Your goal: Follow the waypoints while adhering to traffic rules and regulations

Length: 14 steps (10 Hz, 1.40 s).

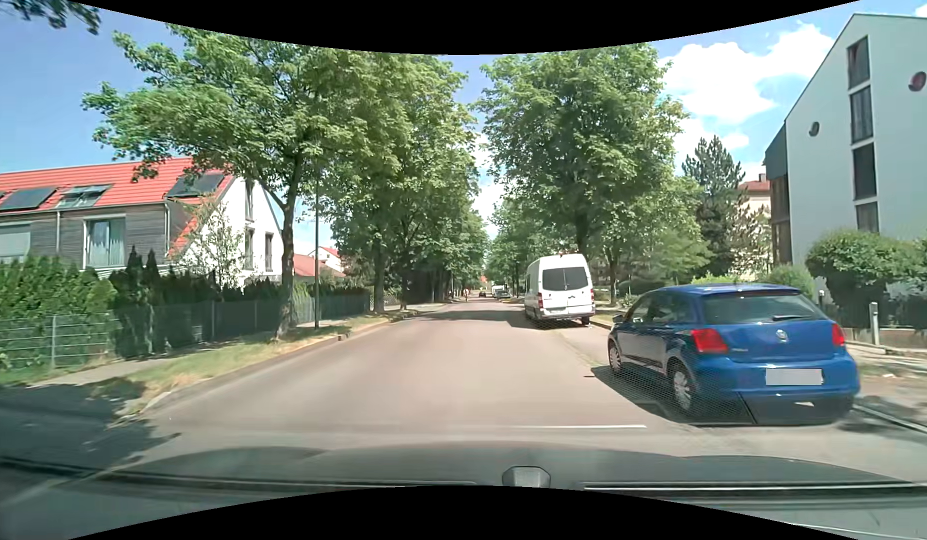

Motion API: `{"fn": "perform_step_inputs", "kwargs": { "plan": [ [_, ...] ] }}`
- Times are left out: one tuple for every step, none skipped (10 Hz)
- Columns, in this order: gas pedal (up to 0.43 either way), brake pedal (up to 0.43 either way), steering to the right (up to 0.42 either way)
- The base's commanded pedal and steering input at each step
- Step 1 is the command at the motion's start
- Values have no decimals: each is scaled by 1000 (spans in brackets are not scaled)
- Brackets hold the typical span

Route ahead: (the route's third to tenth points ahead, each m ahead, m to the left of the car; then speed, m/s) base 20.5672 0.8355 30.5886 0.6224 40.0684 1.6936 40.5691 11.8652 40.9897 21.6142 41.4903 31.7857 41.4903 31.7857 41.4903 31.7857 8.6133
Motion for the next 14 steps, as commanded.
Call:
{"fn": "perform_step_inputs", "kwargs": {
  "plan": [
    [0,6,1],
    [0,6,1],
    [0,6,1],
    [0,6,-1],
    [0,12,-3],
    [0,18,-4],
    [0,30,-4],
    [0,49,-4],
    [0,67,-4],
    [0,79,-4],
    [0,91,-5],
    [0,104,-4],
    [0,122,-3],
    [0,128,0]
  ]
}}
